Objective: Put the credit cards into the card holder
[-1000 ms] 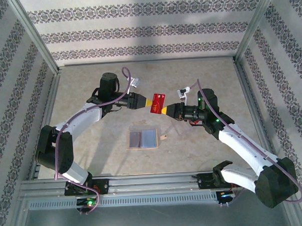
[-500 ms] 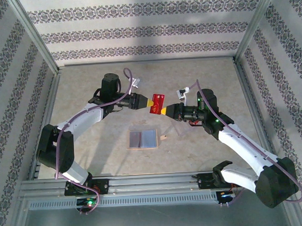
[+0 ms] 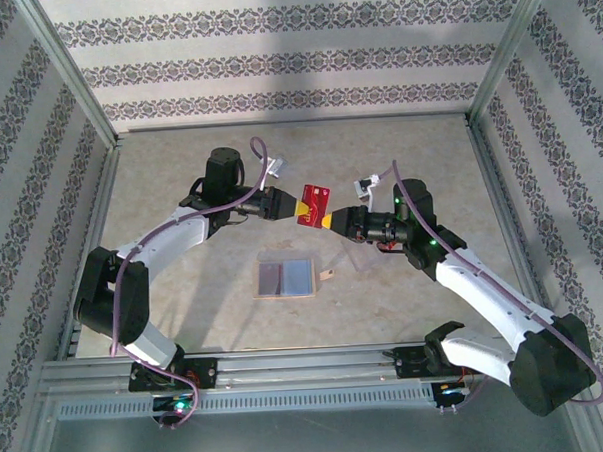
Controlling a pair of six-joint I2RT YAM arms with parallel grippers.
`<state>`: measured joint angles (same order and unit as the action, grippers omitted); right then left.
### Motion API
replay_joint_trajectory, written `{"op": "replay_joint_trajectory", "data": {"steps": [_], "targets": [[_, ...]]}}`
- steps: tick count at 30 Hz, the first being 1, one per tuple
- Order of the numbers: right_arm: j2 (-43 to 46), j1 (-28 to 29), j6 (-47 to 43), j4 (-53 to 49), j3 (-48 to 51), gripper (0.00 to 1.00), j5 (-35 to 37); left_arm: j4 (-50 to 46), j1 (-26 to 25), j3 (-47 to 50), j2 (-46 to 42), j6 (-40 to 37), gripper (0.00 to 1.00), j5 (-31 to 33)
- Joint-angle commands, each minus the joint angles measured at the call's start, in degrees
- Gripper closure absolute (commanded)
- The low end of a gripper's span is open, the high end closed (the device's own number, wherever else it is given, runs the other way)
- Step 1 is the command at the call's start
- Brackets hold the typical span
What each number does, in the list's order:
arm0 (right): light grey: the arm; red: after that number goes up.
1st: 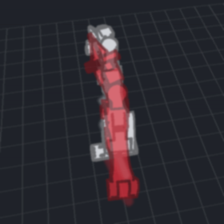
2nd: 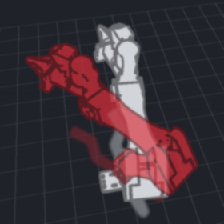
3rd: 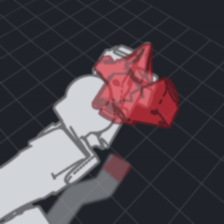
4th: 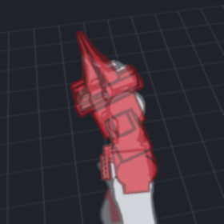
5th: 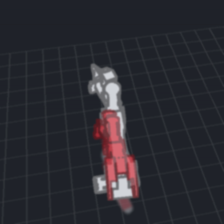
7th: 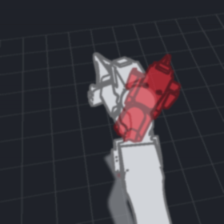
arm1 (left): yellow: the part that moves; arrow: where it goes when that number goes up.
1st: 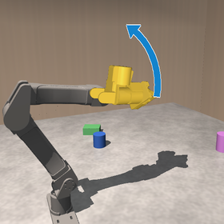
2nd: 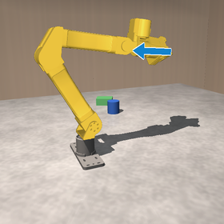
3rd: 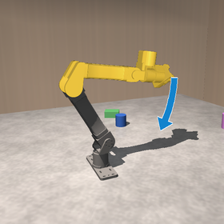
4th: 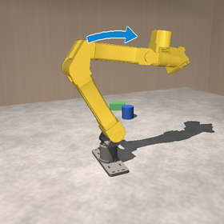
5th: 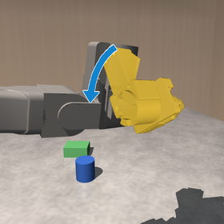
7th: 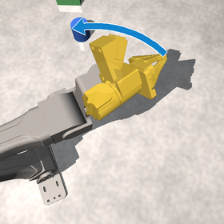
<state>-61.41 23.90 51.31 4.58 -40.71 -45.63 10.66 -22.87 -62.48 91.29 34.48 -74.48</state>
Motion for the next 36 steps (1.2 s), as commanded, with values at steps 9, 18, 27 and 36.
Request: {"op": "replay_joint_trajectory", "data": {"steps": [9,18,27,36], "targets": [[2.39,-0.08,2.3,7.32,3.64,0.53,3.58,6.22,-0.46,2.59,-1.55,2.06,1.0,-0.73],[2.25,-0.08,5.31,12.45,4.98,0.51,5.94,7.93,-0.91,3.96,-1.8,2.02,1.0,-0.6],[0.8,0.62,7.02,14.45,4.77,0.53,5.86,7.63,-1.1,3.61,-1.69,2.13,1.0,-0.67],[-1.17,1.99,6.81,15.55,4.06,0.63,5.55,9.21,-1.2,3.43,-1.76,4.37,1.0,-0.5]]}}
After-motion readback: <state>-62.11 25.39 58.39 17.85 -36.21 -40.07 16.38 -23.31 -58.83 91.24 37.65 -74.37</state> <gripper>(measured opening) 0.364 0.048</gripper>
